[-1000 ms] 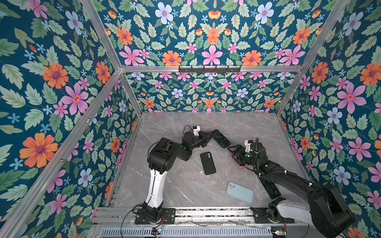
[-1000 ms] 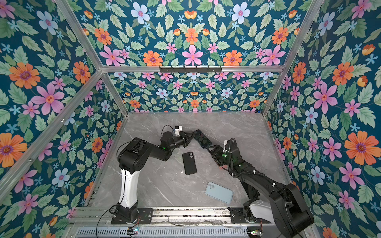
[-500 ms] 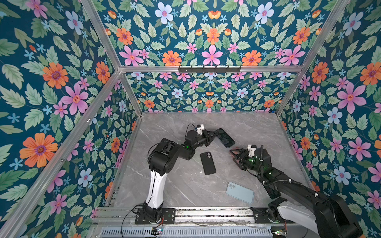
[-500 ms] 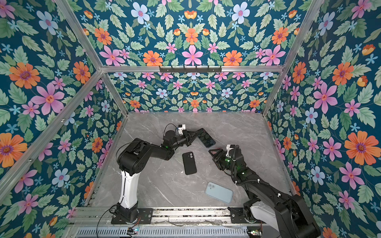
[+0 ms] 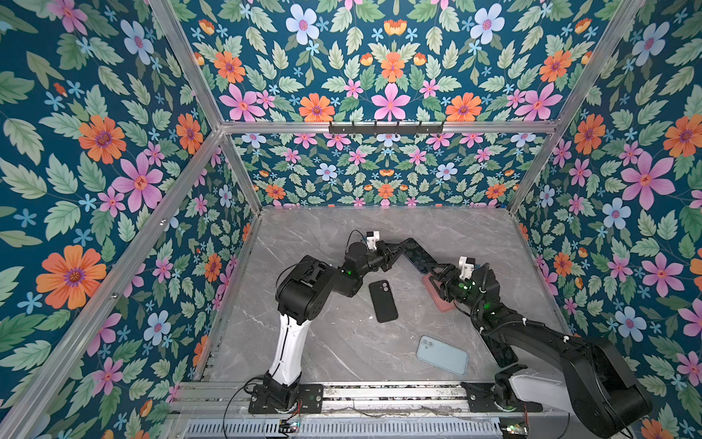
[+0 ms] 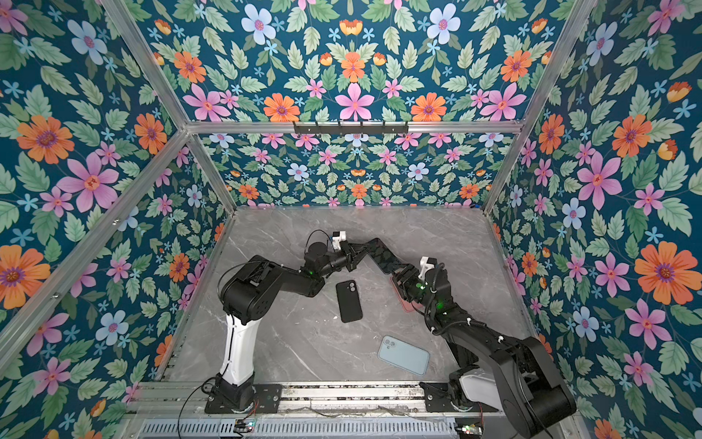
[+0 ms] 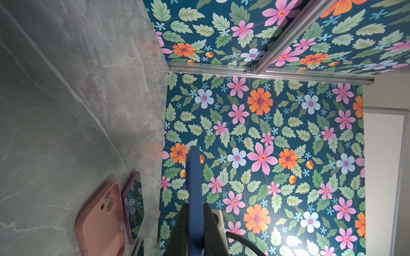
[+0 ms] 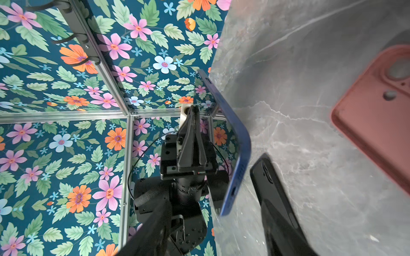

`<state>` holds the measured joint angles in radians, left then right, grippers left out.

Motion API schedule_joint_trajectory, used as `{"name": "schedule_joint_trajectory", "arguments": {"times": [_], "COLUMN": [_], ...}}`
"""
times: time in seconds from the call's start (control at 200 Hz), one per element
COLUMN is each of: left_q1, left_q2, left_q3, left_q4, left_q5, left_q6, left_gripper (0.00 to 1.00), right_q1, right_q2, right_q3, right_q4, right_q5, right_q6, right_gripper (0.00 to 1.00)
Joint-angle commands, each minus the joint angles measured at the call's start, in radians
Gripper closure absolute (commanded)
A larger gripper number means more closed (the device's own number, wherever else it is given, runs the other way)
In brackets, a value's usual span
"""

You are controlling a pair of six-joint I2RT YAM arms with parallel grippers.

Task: Put the phone into the phone case

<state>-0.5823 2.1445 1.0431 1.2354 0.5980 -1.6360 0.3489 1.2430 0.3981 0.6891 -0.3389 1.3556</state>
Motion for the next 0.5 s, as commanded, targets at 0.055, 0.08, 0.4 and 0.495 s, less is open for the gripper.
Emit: {"name": "schedule_joint_trajectory", "arguments": {"times": [0.055,0.08,0.4,0.495], "left_q1": [-0.001,-0.001,-0.002,-0.002], "left_q2": [0.002,0.000,-0.004,-0.009], "left_q3": [-0.008,-0.011,-0.014,-0.017], "left_q4": [0.081,0.087,0.082,0.081], "left_q5": [-0.003,-0.004,-0.005,-0.006], "left_q6": [-0.020,-0.024,-0.010,-0.008], "left_gripper": [1.00,1.00,1.00,1.00], "right_q1": [-0.032,-0.037,-0.040,-0.040], "right_q2": [0.043,0.048,0.138,0.158], "right_q3": [0.004,0.001,0.026,0.023], "right_q4": [0.078,0.090,0.184,0.215], "right_q5": [-0.014,-0.014,-0.049,-0.058], "right_q6": [-0.007,-0.009,0.008,0.022], "right_gripper": [0.50,0.52,0.63,0.66]}}
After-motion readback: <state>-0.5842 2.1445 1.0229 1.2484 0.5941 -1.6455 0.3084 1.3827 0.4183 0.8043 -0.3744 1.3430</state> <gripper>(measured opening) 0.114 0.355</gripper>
